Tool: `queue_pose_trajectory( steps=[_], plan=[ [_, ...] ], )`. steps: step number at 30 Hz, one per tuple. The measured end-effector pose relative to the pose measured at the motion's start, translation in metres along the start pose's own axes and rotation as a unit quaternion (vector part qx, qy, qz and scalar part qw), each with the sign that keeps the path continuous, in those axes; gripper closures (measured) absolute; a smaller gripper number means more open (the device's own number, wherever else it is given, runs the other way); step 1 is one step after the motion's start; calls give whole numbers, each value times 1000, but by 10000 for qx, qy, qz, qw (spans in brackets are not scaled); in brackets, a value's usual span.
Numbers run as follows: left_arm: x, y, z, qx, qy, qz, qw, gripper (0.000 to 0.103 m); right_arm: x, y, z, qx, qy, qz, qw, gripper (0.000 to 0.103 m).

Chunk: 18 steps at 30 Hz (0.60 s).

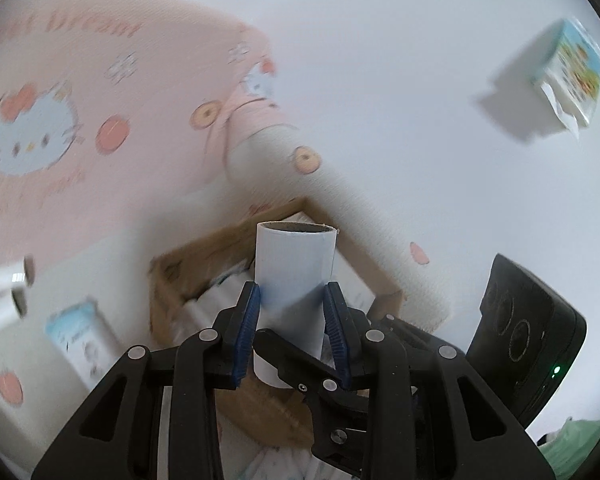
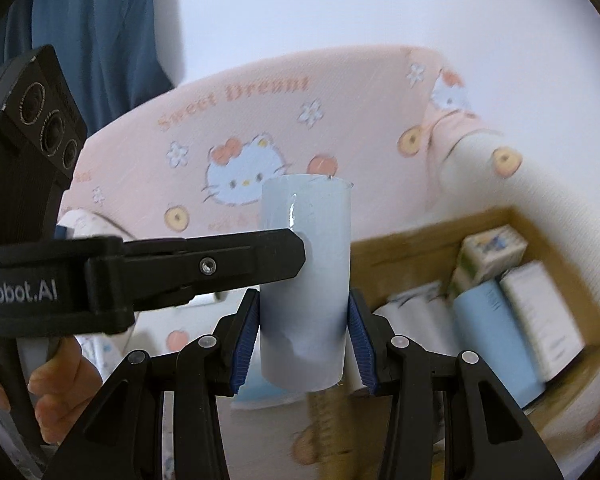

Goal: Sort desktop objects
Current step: 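Carry the upright tube with both tools over the cardboard box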

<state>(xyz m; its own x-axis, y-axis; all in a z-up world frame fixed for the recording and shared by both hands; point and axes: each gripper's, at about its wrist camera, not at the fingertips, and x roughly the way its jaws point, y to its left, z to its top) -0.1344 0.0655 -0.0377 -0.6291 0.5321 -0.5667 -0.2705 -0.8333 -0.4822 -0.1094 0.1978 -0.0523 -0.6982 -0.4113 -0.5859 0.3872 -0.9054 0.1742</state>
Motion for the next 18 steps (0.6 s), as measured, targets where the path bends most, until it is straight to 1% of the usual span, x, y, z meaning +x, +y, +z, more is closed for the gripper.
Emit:
queue_pose_trajectory(
  steps=[2, 6, 12, 16, 18],
  plan=[
    [8, -9, 7, 110, -10, -23, 9999, 67, -3, -8, 7, -9, -55, -63, 10000, 62],
    [25, -17, 18, 78, 58, -185, 9998, 67, -7, -27, 18, -9, -97, -208, 9997, 62],
    [59, -28, 26, 100, 215, -247, 9994, 67, -4, -65, 28, 281, 24, -245, 9993, 62],
    [87, -25, 29, -189, 501, -325, 9980, 67, 6, -86, 28, 400, 231, -338, 9984, 62],
    [100, -22, 29, -319, 664, -352, 9967, 67, 12, -96, 27, 511, 348, -287, 9977, 62]
  ],
)
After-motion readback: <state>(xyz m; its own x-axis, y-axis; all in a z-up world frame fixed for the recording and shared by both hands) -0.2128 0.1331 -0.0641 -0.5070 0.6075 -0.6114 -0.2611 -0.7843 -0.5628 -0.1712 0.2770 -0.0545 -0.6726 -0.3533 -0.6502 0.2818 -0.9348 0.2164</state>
